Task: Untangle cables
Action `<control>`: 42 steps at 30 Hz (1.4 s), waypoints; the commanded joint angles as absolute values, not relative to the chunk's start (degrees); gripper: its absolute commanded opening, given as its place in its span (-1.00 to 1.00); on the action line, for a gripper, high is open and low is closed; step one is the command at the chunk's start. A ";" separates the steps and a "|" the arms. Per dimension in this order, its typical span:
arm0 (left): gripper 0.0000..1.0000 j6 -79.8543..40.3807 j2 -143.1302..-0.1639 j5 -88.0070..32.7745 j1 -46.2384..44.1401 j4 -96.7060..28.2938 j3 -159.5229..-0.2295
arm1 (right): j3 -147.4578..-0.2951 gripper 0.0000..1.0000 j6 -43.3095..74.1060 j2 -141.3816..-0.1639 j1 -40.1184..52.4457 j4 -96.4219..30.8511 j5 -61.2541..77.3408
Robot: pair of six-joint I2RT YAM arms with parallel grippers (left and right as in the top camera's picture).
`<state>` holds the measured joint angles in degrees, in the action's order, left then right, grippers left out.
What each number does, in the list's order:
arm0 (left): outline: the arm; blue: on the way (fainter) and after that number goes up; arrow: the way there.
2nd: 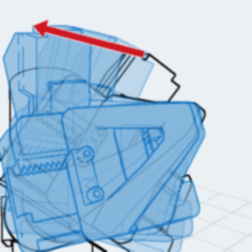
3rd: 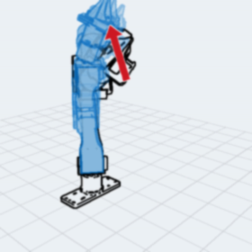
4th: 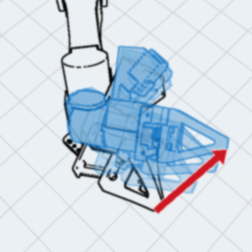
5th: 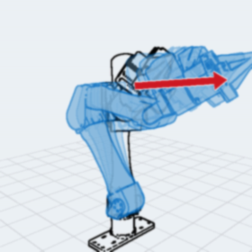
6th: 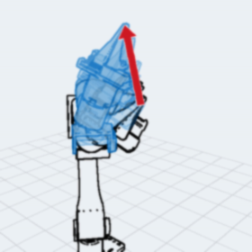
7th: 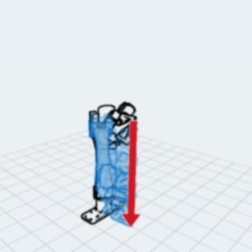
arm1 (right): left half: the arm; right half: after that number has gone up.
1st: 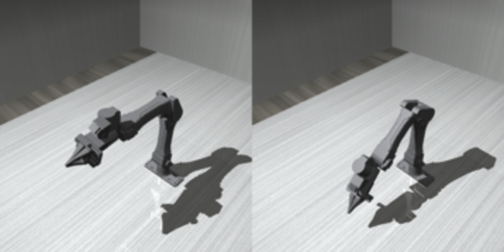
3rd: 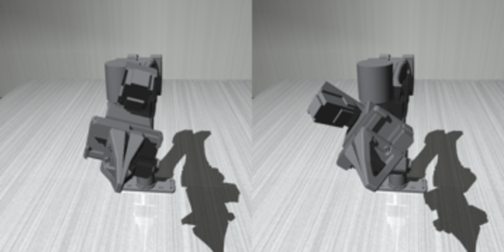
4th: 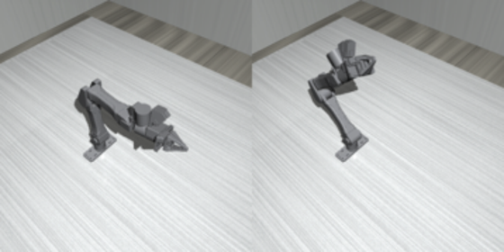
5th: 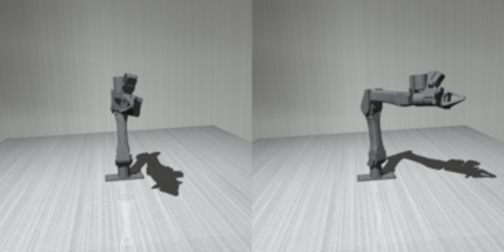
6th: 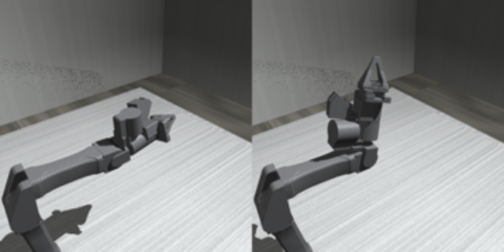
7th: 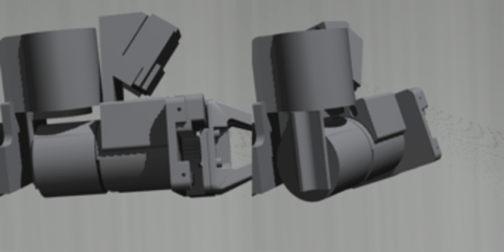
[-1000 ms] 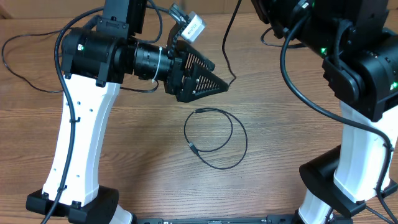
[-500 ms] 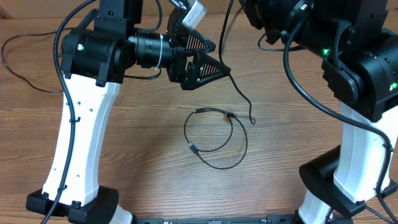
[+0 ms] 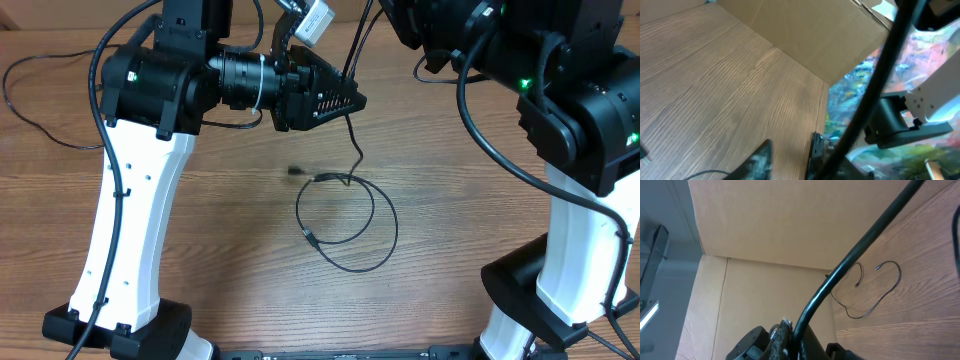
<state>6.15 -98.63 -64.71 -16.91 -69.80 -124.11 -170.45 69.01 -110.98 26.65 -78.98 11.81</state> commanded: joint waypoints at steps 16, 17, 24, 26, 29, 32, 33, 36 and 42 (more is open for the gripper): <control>-0.42 5.96 -98.15 -66.30 -17.28 -69.58 -124.18 | -170.58 -0.92 69.23 -110.80 26.59 -78.74 10.35; -0.42 5.96 -98.15 -66.30 -17.28 -69.58 -124.18 | -170.58 -0.93 69.23 -110.80 26.61 -78.76 10.37; -0.52 5.96 -98.15 -66.61 -17.28 -69.58 -124.18 | -170.58 -0.92 69.21 -110.80 26.61 -78.78 10.37; -0.54 5.96 -98.15 -67.35 -17.28 -69.54 -124.18 | -170.58 -0.93 69.21 -110.80 26.61 -78.81 10.37; -0.60 5.96 -98.15 -67.57 -17.28 -69.52 -124.18 | -170.58 -0.93 69.21 -110.80 26.61 -78.81 10.37; -0.77 5.96 -98.15 -67.57 -17.28 -69.54 -124.18 | -170.58 -0.93 69.21 -110.80 26.61 -78.81 10.37; -0.77 5.96 -98.15 -67.57 -17.28 -69.54 -124.18 | -170.58 -0.92 69.21 -110.80 26.61 -78.83 10.37; -0.76 5.96 -98.15 -67.57 -17.28 -69.54 -124.18 | -170.58 -0.92 69.21 -110.80 26.61 -78.96 10.35; -0.65 5.96 -98.15 -67.57 -17.28 -69.56 -124.18 | -170.58 -0.92 69.21 -110.80 26.61 -79.00 10.37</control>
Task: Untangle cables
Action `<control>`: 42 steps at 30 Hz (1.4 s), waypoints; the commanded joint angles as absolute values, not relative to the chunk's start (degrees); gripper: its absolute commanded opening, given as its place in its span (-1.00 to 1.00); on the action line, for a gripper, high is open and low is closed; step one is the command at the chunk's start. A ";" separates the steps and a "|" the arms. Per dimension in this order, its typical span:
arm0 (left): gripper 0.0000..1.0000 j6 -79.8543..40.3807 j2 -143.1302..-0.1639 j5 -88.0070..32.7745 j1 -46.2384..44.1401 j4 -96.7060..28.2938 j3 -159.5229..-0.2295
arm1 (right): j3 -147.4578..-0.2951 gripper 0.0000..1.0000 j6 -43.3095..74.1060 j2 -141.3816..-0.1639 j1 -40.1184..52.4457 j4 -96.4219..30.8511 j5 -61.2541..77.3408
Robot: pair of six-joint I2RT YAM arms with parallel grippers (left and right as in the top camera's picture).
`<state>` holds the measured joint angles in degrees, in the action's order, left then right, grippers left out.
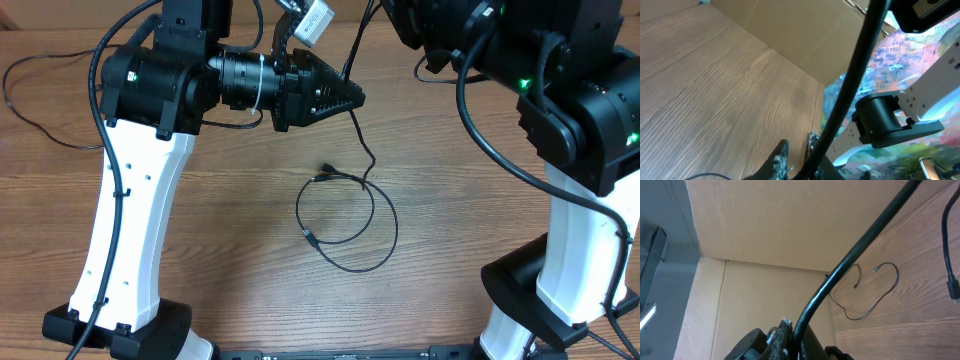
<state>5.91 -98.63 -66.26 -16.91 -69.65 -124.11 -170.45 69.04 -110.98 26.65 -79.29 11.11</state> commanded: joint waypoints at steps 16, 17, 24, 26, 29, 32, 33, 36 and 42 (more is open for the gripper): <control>-0.78 5.93 -98.15 -67.59 -17.28 -69.58 -124.18 | -170.58 -0.92 69.21 -110.80 26.59 -78.76 9.93; -0.83 5.93 -98.15 -67.59 -17.28 -69.58 -124.18 | -170.58 -0.92 69.21 -110.80 26.59 -78.76 9.93; -0.92 3.55 -98.15 -66.78 -17.28 -69.56 -124.18 | -170.58 -0.91 68.95 -110.80 26.59 -80.25 7.70; -0.92 1.61 -98.15 -62.94 -17.28 -69.73 -124.18 | -170.58 -0.81 68.58 -110.80 26.59 -82.06 3.92; -0.92 -3.66 -98.15 -51.40 -17.28 -71.33 -124.18 | -170.58 -0.38 68.58 -110.80 26.59 -86.04 -2.57; -0.91 -6.11 -98.13 -42.70 -17.28 -72.84 -124.18 | -170.58 0.39 68.55 -110.80 26.59 -91.44 -8.40; -0.91 -6.20 -98.13 -42.17 -17.28 -72.84 -124.18 | -170.58 0.51 68.55 -110.80 26.59 -92.92 -9.67; -0.91 -6.46 -98.13 -41.67 -17.28 -72.73 -124.29 | -170.56 0.68 68.47 -110.80 26.59 -97.06 -13.72; -0.92 -7.68 -96.38 -38.54 -17.15 -72.34 -125.12 | -169.69 1.00 53.12 -110.91 26.61 -97.03 -14.06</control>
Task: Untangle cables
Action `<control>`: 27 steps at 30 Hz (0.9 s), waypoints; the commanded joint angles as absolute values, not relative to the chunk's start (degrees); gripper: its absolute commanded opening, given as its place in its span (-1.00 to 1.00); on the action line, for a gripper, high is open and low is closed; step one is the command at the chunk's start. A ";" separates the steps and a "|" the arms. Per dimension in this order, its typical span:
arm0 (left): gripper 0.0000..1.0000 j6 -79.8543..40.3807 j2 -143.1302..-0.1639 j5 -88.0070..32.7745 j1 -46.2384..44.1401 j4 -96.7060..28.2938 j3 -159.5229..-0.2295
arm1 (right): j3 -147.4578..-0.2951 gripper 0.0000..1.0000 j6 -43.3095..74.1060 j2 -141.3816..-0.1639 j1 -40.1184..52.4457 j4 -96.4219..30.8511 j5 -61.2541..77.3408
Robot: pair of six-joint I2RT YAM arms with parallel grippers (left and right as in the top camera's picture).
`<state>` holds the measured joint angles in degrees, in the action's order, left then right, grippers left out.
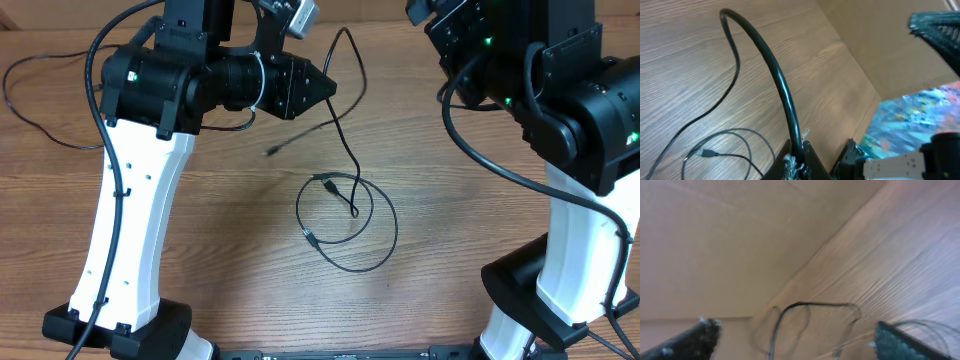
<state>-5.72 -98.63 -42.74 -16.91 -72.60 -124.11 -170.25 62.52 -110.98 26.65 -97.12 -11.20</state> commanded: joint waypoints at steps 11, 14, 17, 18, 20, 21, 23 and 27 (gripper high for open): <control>-0.92 -17.93 -89.67 -23.33 -9.63 -73.97 -126.17 | -164.20 1.00 41.67 -110.91 26.61 -97.03 -13.87; -0.92 -20.53 -89.06 -23.66 -3.81 -76.31 -126.17 | -161.95 1.00 41.65 -110.91 26.61 -97.03 -13.89; -0.92 -21.45 -88.95 -26.85 3.20 -78.78 -126.17 | -159.50 1.00 41.67 -110.91 26.59 -97.03 -13.91; -0.92 -21.45 -88.97 -27.97 5.45 -79.53 -126.17 | -158.82 1.00 41.67 -110.91 26.59 -97.03 -13.91; -0.91 -21.50 -88.97 -28.60 10.00 -81.06 -126.17 | -157.40 1.00 41.67 -110.91 26.59 -97.03 -13.91; -0.92 -21.47 -88.95 -28.56 12.40 -81.71 -126.17 | -156.77 1.00 41.67 -110.91 26.59 -97.03 -13.91; -0.92 -21.47 -88.97 -28.56 16.99 -82.89 -126.17 | -155.81 1.00 41.69 -110.91 26.59 -97.03 -13.91; -0.92 -21.43 -89.10 -28.36 24.77 -83.81 -126.13 | -155.15 1.00 41.69 -110.91 26.61 -97.01 -13.89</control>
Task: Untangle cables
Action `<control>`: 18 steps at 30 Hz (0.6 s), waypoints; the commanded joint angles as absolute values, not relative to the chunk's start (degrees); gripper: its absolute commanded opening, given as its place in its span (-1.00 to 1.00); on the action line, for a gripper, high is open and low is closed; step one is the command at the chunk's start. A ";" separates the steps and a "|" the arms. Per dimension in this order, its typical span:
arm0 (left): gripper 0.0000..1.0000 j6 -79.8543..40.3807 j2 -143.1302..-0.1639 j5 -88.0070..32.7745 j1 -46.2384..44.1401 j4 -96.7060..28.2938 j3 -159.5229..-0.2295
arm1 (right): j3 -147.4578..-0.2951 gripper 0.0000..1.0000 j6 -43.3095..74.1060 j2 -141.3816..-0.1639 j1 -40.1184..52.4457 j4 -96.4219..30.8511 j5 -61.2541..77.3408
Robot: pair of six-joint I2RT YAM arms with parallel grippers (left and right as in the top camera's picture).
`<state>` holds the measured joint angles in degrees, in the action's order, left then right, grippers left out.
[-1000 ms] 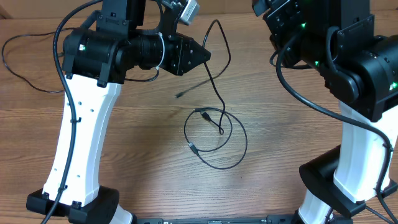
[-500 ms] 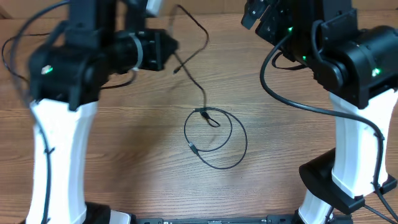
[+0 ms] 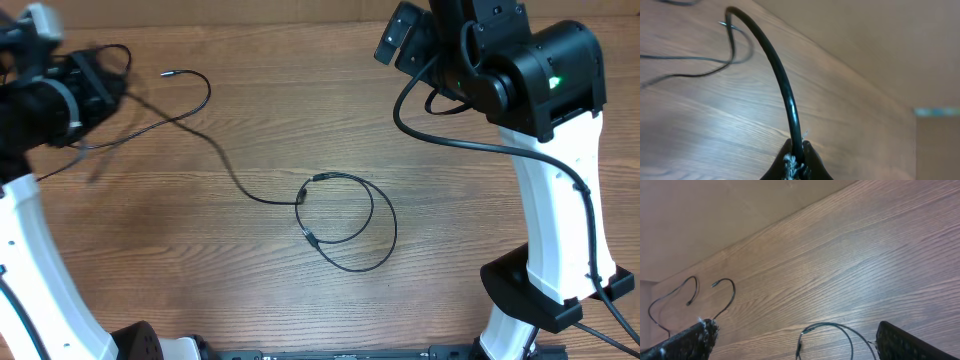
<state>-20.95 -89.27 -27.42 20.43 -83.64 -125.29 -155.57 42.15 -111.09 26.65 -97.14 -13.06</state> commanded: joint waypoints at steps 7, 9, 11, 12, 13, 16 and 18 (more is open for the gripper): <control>-0.92 -21.06 -90.54 -28.14 34.81 -83.94 -126.10 | -155.15 1.00 41.69 -110.91 26.59 -97.01 -13.89; -0.92 -22.39 -91.26 -28.12 36.69 -83.26 -126.10 | -155.15 1.00 41.69 -110.91 26.61 -97.01 -13.89; -0.92 -25.08 -92.18 -28.21 38.89 -81.58 -126.10 | -155.15 1.00 41.69 -110.91 26.61 -97.03 -13.89; -0.92 -26.22 -92.42 -28.32 39.64 -81.08 -126.10 | -155.15 1.00 41.69 -110.91 26.61 -97.03 -13.89; -0.92 -27.97 -93.10 -28.91 41.06 -80.42 -126.10 | -155.15 1.00 41.69 -110.91 26.61 -97.01 -13.89; -0.91 -30.74 -95.59 -34.13 44.45 -82.15 -126.10 | -155.15 1.00 41.69 -110.91 26.61 -97.03 -13.89; -0.91 -32.49 -96.88 -34.74 45.41 -83.94 -126.10 | -155.15 1.00 41.69 -110.91 26.61 -97.01 -13.89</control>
